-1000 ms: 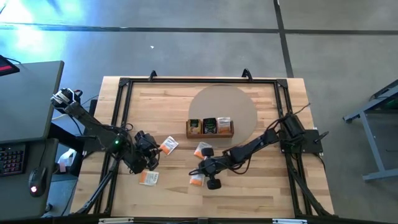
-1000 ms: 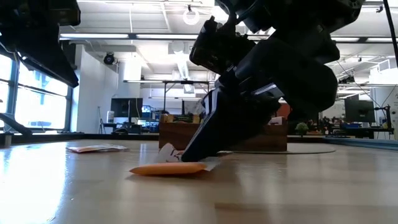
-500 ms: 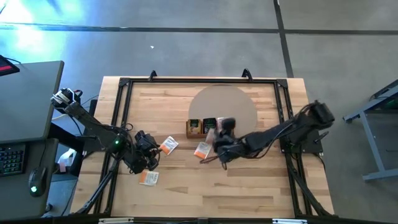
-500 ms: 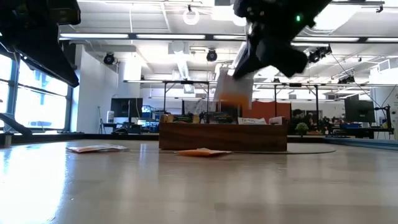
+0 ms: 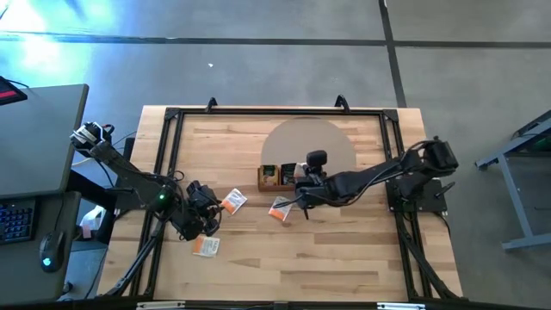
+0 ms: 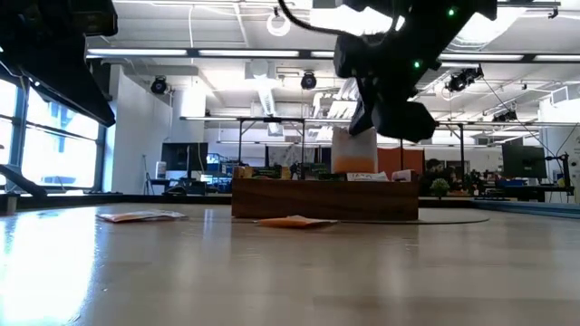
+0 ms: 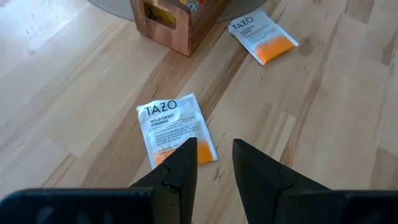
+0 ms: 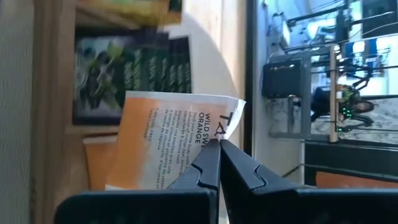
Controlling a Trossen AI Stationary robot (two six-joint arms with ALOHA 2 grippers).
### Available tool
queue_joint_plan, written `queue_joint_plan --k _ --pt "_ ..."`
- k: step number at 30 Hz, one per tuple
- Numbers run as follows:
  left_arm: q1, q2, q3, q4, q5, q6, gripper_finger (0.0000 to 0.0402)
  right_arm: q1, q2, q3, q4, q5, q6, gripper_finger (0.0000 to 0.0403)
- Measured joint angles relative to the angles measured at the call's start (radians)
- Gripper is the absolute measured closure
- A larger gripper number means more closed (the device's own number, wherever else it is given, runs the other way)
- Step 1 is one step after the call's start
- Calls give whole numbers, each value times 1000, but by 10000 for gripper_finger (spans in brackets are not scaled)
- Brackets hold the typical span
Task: Pick & Place Tea
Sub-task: Put the white tea bag into the right section of the wooden organizer
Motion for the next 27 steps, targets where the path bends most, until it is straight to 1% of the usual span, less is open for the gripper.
queue_joint_plan --k 5,10,14,15,21,27 --pt "0 0 0 -1 0 0 301 -12 42 0 -69 12 -5 402" --pt "0 0 0 0 0 0 301 -13 47 0 -135 19 1 402" --pt "0 0 0 0 0 0 301 -13 47 0 -158 86 -6 401" --pt "0 0 0 0 0 0 301 -13 47 0 -156 86 -9 401" --pt "0 0 0 0 0 0 301 -19 47 0 -151 28 -17 399" --pt "0 0 0 0 0 -1 301 -26 47 0 -150 -71 -17 391"
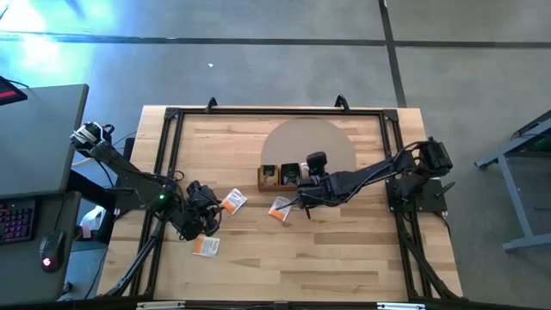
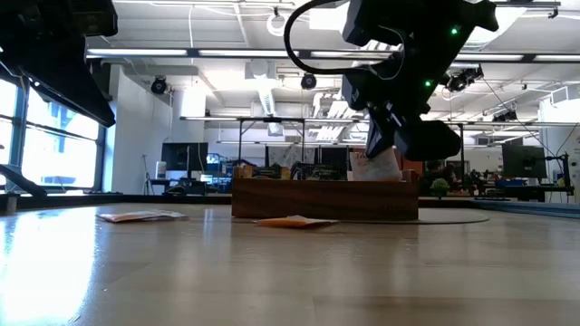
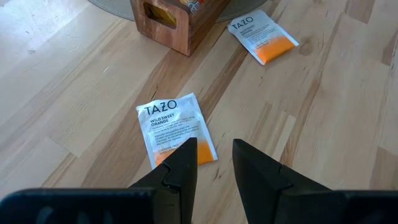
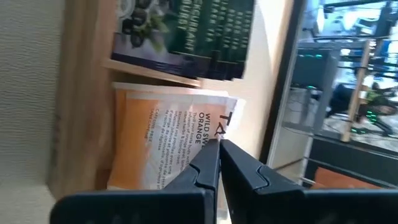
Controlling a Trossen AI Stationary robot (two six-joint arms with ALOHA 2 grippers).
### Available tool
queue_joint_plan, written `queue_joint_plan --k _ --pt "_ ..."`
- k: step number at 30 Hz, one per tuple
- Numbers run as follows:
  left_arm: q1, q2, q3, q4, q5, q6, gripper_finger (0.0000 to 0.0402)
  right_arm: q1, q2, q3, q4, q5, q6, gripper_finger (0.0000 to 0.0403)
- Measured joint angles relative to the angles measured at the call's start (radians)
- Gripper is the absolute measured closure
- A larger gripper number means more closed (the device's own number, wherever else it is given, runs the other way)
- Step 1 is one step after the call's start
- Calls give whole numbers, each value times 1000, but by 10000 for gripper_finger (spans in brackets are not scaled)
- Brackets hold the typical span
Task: Pick & Place Tea
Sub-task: Put the white tea bag into the right section of the wooden organizer
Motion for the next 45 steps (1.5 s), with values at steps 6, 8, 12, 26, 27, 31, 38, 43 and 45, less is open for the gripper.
queue_joint_plan --k 6,8,12,26,27,31,38,43,45 --pt "0 0 0 0 0 0 301 -18 0 0 5 -10 1 363" --pt "0 0 0 0 0 0 301 -18 0 0 7 3 1 347" --pt "0 0 0 0 0 0 301 -17 0 1 7 21 -9 312" --pt "0 0 0 1 0 -3 301 -11 -1 2 239 -299 307 271" --pt "0 0 0 1 0 -3 301 -11 -1 2 256 -336 340 273" --pt "0 0 0 0 0 -3 301 -3 -1 2 346 -484 417 281" --pt "0 0 0 1 0 -4 301 50 51 2 486 -494 579 296" --pt "0 0 0 1 0 -4 301 83 133 2 533 -535 598 308" --pt "0 0 0 1 0 -4 301 91 158 2 537 -481 618 312"
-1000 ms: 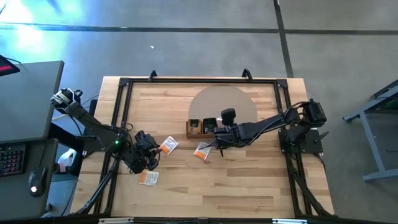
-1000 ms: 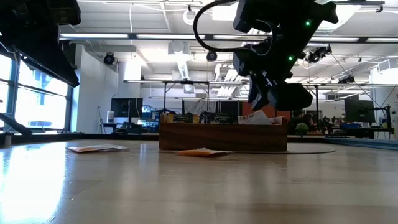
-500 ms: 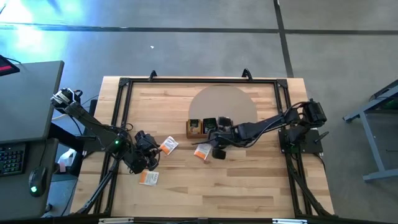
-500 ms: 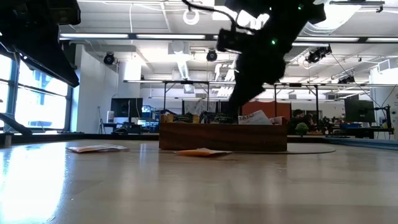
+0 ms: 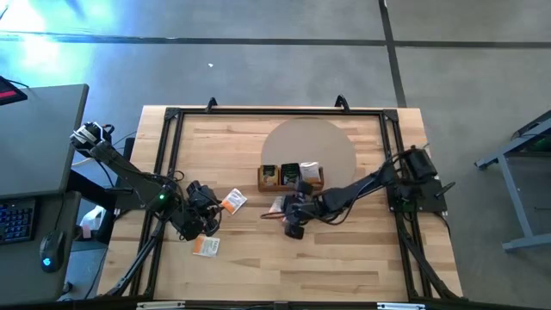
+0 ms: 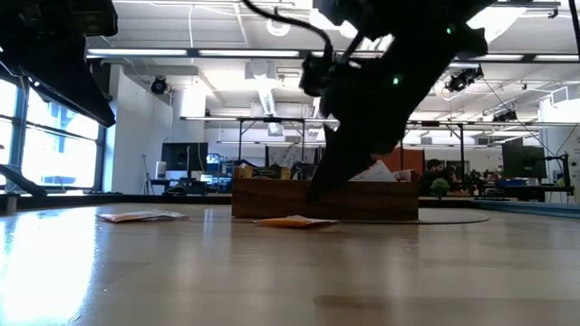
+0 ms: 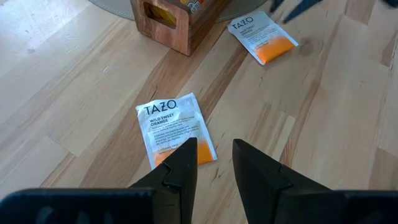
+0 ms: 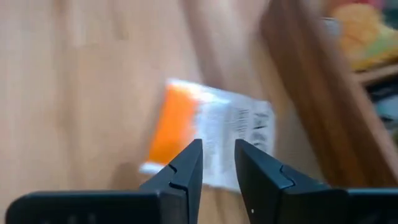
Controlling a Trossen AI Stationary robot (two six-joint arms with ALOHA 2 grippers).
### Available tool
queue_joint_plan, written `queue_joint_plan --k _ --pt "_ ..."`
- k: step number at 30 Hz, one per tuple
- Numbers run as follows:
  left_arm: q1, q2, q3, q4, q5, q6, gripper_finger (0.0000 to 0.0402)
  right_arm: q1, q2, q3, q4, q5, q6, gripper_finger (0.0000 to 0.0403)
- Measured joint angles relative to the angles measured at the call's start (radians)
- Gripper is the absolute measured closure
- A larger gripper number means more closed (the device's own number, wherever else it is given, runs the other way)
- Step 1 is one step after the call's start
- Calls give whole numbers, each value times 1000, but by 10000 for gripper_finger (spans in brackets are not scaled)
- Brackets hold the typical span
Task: Pick & Place Tea
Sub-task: Put the white tea bag into the right section of the wooden organizer
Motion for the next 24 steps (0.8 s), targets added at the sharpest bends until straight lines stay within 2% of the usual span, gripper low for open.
queue_joint_plan --k 3,5,16,21,24 --pt "0 0 0 0 0 0 301 -1 29 0 14 90 52 318" --pt "0 0 0 0 0 0 301 -9 49 0 28 101 83 321" --pt "0 0 0 -1 2 0 301 -18 116 4 52 90 110 338" --pt "0 0 0 -1 2 0 301 -18 115 4 50 60 102 389" --pt "0 0 0 -1 2 0 301 -19 115 3 50 27 54 394"
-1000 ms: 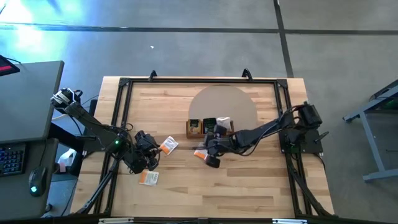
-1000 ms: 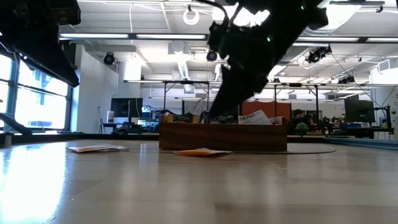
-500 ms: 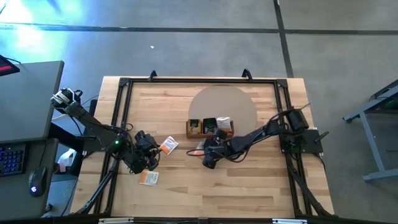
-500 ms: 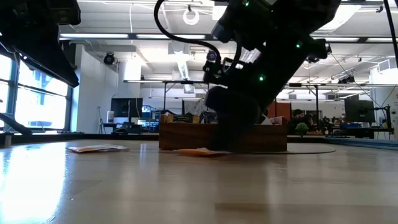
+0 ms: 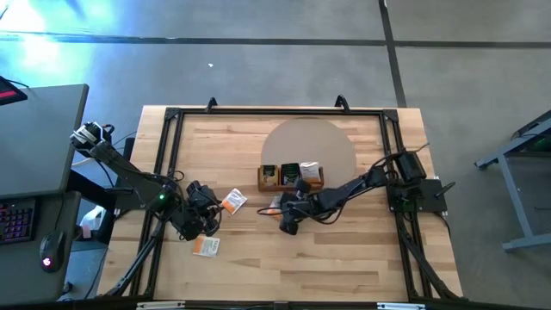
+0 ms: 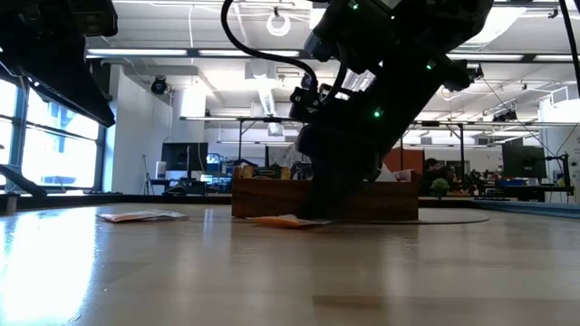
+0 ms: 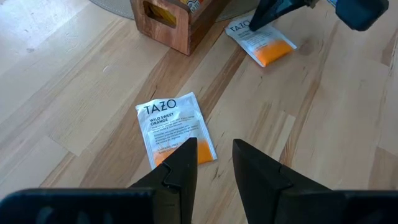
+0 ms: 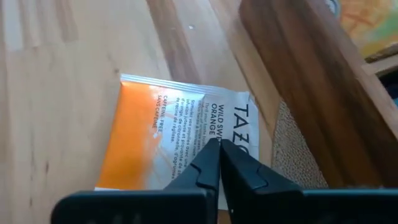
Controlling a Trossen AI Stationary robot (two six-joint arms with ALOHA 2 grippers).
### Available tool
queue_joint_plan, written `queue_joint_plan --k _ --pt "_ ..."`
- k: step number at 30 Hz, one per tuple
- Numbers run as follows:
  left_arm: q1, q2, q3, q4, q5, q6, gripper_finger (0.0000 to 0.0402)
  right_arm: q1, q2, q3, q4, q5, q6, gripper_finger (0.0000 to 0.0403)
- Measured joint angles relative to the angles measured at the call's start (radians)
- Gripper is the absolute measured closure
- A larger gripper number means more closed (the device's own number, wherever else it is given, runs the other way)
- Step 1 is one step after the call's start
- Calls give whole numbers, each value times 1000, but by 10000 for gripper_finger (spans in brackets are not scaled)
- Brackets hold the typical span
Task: Pick & Place Tea
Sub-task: Put the white tea bag into the right section of the wooden organizer
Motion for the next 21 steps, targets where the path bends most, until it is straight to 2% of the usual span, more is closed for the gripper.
queue_joint_plan --k 8,13,21 --pt "0 0 0 0 0 0 301 28 -8 -3 28 -23 -32 398" --pt "0 0 0 0 0 0 301 53 -50 -7 13 -39 -130 396" --pt "0 0 0 0 0 0 301 58 -68 -7 26 -200 -209 366"
